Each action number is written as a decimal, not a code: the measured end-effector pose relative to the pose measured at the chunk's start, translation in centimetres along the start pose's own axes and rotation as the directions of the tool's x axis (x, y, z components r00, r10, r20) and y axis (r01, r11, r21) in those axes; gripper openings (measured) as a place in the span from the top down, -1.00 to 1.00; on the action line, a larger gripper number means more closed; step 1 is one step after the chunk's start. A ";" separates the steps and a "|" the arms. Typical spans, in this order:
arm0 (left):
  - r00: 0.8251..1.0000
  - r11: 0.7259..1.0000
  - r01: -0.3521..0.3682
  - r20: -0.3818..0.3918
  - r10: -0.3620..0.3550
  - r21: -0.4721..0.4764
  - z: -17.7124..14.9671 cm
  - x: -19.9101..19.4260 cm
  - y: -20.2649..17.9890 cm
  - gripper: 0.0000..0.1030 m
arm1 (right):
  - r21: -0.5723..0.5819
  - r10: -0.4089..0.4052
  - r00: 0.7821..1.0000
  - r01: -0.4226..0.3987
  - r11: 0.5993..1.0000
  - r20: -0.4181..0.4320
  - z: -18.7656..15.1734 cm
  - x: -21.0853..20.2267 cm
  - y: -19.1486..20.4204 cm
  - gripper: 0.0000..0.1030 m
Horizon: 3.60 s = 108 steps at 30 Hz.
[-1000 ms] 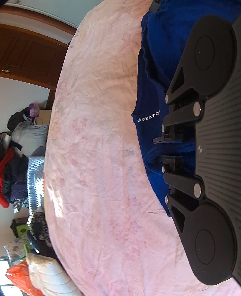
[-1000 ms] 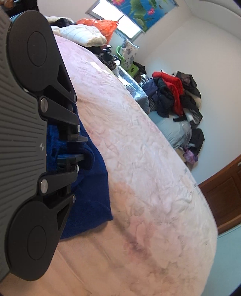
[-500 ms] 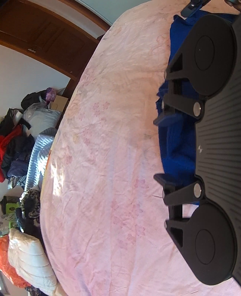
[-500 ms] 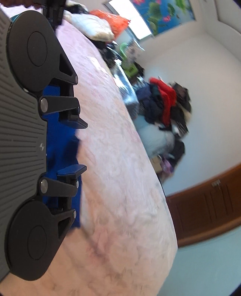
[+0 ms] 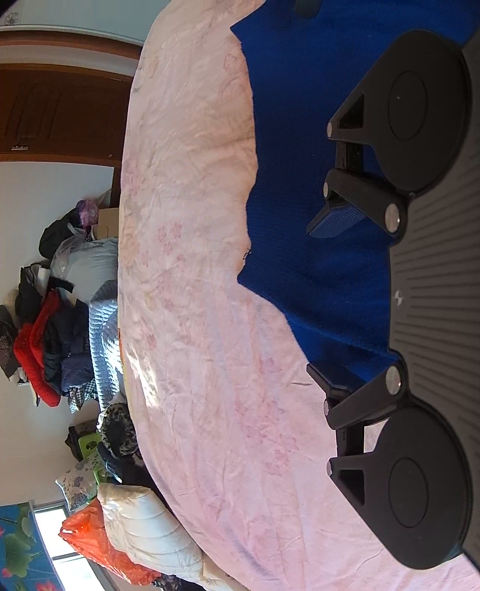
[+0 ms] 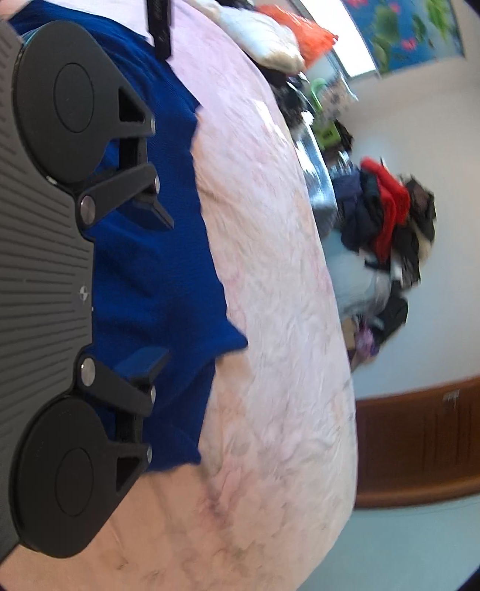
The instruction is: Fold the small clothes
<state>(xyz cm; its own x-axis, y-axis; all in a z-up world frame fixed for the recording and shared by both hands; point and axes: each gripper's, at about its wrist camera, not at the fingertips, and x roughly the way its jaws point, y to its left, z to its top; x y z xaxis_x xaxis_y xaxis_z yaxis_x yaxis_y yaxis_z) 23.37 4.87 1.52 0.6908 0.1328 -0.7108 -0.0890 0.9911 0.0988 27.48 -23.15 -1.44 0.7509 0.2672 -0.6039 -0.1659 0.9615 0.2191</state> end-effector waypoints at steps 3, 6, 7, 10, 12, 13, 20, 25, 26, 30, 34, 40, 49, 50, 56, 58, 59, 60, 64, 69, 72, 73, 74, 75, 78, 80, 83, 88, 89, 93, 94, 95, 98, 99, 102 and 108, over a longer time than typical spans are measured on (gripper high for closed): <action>1.000 1.000 -0.007 -0.015 0.007 0.010 -1.1 -0.1 -0.3 -0.42 | -0.073 -0.021 0.999 0.018 0.997 -0.047 -1.0 -0.1 0.8 -0.53; 1.000 1.000 -0.013 -0.024 0.013 0.020 -2.1 -0.2 -0.4 -0.42 | -0.130 -0.071 0.995 0.061 0.990 -0.071 -1.9 0.0 1.1 -0.59; 1.000 1.000 -0.015 -0.024 0.015 0.022 -2.3 -0.2 -0.4 -0.42 | -0.142 -0.082 0.994 0.071 0.987 -0.068 -2.1 -0.3 1.3 -0.60; 1.000 1.000 -0.010 -0.024 0.010 0.018 -2.9 -0.7 -0.1 -0.42 | -0.159 -0.092 0.994 0.083 0.984 -0.052 -2.5 -1.4 2.0 -0.63; 1.000 1.000 -0.011 -0.025 0.011 0.017 -3.2 -1.0 0.0 -0.42 | -0.185 -0.095 0.995 0.085 0.979 -0.043 -2.9 -2.0 2.6 -0.68; 1.000 1.000 -0.012 -0.024 0.012 0.020 -3.4 -1.2 0.0 -0.42 | -0.203 -0.102 0.994 0.091 0.975 -0.043 -3.1 -2.2 2.9 -0.69; 1.000 1.000 -0.016 -0.026 0.017 0.019 -5.2 -2.0 0.1 -0.42 | -0.234 -0.131 0.990 0.116 0.965 -0.050 -5.4 -2.6 3.5 -0.92; 1.000 1.000 -0.025 -0.018 0.025 0.014 -6.6 -2.4 -0.1 -0.48 | -0.217 -0.140 0.990 0.133 0.967 -0.014 -6.4 -2.8 3.3 -1.00; 0.999 0.999 -0.032 -0.014 0.032 0.016 -6.8 -2.5 -0.2 -0.52 | -0.218 -0.143 0.990 0.138 0.966 -0.005 -6.6 -2.9 3.4 -1.00; 0.999 0.999 -0.037 -0.004 0.037 0.016 -7.3 -2.7 -0.4 -0.54 | -0.202 -0.143 0.990 0.144 0.969 0.019 -6.9 -2.9 3.2 -1.00; 0.999 0.999 -0.032 -0.007 0.033 0.011 -7.6 -2.8 -0.4 -0.55 | -0.196 -0.146 0.989 0.149 0.969 0.028 -7.2 -3.1 3.2 -1.00; 1.000 1.000 -0.019 -0.012 0.020 0.005 -8.4 -3.4 0.0 -0.55 | -0.201 -0.138 0.990 0.134 0.970 -0.005 -7.6 -4.0 3.4 -1.00; 0.999 0.999 0.041 -0.018 -0.040 0.019 -11.4 -5.3 1.5 -0.56 | -0.291 -0.143 0.990 0.134 0.947 -0.007 -7.7 -6.4 6.0 -0.98; 0.999 0.999 0.047 -0.017 -0.047 0.017 -11.8 -5.6 1.8 -0.56 | -0.320 -0.140 0.990 0.136 0.938 0.010 -7.7 -6.8 6.7 -0.98; 0.993 0.991 0.119 0.014 -0.118 -0.058 -12.2 -7.6 4.6 -0.56 | -0.516 -0.129 0.989 0.150 0.843 0.078 -8.1 -8.0 11.3 -0.98; 0.992 0.987 0.128 0.025 -0.127 -0.094 -11.9 -7.7 5.9 -0.56 | -0.514 -0.130 0.985 0.172 0.840 0.116 -7.9 -8.4 11.3 -0.98; 0.988 0.982 0.152 0.017 -0.151 -0.113 -11.7 -7.6 6.6 -0.56 | -0.484 -0.147 0.981 0.192 0.854 0.130 -7.7 -8.6 10.8 -0.98; 0.982 0.973 0.187 0.007 -0.187 -0.134 -11.7 -7.4 7.3 -0.56 | -0.436 -0.162 0.978 0.203 0.877 0.129 -7.4 -8.7 9.6 -0.98; 0.957 0.943 0.280 -0.025 -0.289 -0.178 -12.1 -6.1 8.4 -0.56 | -0.163 -0.173 0.983 0.181 0.970 0.058 -6.6 -9.5 2.4 -0.76; 0.955 0.942 0.293 0.002 -0.296 -0.162 -12.9 -5.6 8.1 -0.56 | -0.023 -0.191 0.981 0.191 0.981 0.016 -7.7 -10.5 -3.0 -0.48; 0.964 0.956 0.265 0.005 -0.267 -0.129 -13.1 -5.8 7.4 -0.50 | -0.014 -0.163 0.986 0.163 0.987 -0.025 -8.8 -10.3 -3.9 0.47; 0.965 0.959 0.260 -0.003 -0.262 -0.110 -13.1 -5.9 7.2 -0.16 | -0.006 -0.150 0.988 0.150 0.989 -0.024 -9.0 -10.3 -4.0 0.59; 0.965 0.962 0.259 -0.017 -0.262 -0.086 -13.0 -5.9 6.9 0.29 | -0.001 -0.142 0.990 0.142 0.990 -0.018 -9.0 -10.3 -3.9 0.62; 0.962 0.961 0.268 -0.022 -0.271 -0.071 -13.0 -6.1 6.7 0.43 | 0.006 -0.139 0.990 0.139 0.990 -0.013 -9.0 -10.3 -4.0 0.77; 0.967 0.966 0.256 -0.006 -0.257 -0.043 -12.8 -7.2 6.5 0.83 | 0.058 -0.112 0.994 0.111 0.992 0.012 -9.0 -11.0 -4.3 0.82; 0.968 0.968 0.249 -0.002 -0.250 -0.026 -12.9 -7.8 6.7 0.92 | 0.073 -0.102 0.995 0.100 0.992 0.022 -9.0 -11.9 -4.5 0.86; 0.965 0.965 0.264 -0.003 -0.264 -0.016 -13.6 -8.6 7.5 0.92 | 0.071 -0.100 0.995 0.099 0.993 0.013 -9.4 -13.2 -4.9 0.91; 0.963 0.963 0.264 -0.042 -0.267 -0.052 -14.1 -7.7 8.0 0.90 | 0.003 -0.198 0.980 0.198 0.980 -0.023 -9.9 -13.0 -4.2 0.67; 0.963 0.963 0.262 -0.041 -0.265 -0.065 -13.9 -7.8 8.2 0.90 | -0.006 -0.237 0.971 0.237 0.971 0.005 -9.6 -13.4 -3.5 0.42; 0.978 0.976 0.200 -0.047 -0.204 -0.082 -12.9 -8.2 8.3 0.86 | -0.146 -0.275 0.951 0.295 0.944 0.142 -8.0 -14.6 1.2 0.08; 0.981 0.980 0.182 -0.048 -0.185 -0.076 -12.8 -8.2 8.2 0.86 | -0.196 -0.236 0.960 0.263 0.945 0.150 -7.8 -14.4 2.9 0.00; 0.984 0.983 0.169 -0.048 -0.173 -0.076 -12.6 -8.1 8.1 0.86 | -0.252 -0.187 0.972 0.218 0.943 0.141 -7.7 -14.0 4.6 -0.18; 0.987 0.986 0.147 -0.052 -0.151 -0.073 -12.4 -8.1 7.6 0.85 | -0.420 -0.066 0.991 0.109 0.901 0.114 -8.1 -12.3 10.1 -0.28; 0.989 0.989 0.132 -0.057 -0.136 -0.069 -12.4 -8.1 7.4 0.84 | -0.467 -0.043 0.993 0.088 0.880 0.106 -8.2 -11.7 11.8 -0.31; 0.992 0.993 0.103 -0.062 -0.106 -0.050 -12.3 -8.1 7.1 0.77 | -0.574 -0.006 0.994 0.071 0.816 0.113 -8.7 -10.1 16.3 -0.55; 0.999 0.999 0.037 -0.024 -0.037 -0.028 -12.2 -8.7 7.4 -0.20 | -0.598 0.006 0.998 0.029 0.801 0.055 -9.6 -7.0 20.7 -0.73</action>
<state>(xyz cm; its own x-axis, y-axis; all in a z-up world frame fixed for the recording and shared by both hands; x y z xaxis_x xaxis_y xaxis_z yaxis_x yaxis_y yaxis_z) 7.97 11.08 -0.10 0.6764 0.0958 -0.7303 -0.0836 0.9951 0.0531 12.66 -4.48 -0.07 0.7842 0.2688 -0.5592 -0.4939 0.8160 -0.3003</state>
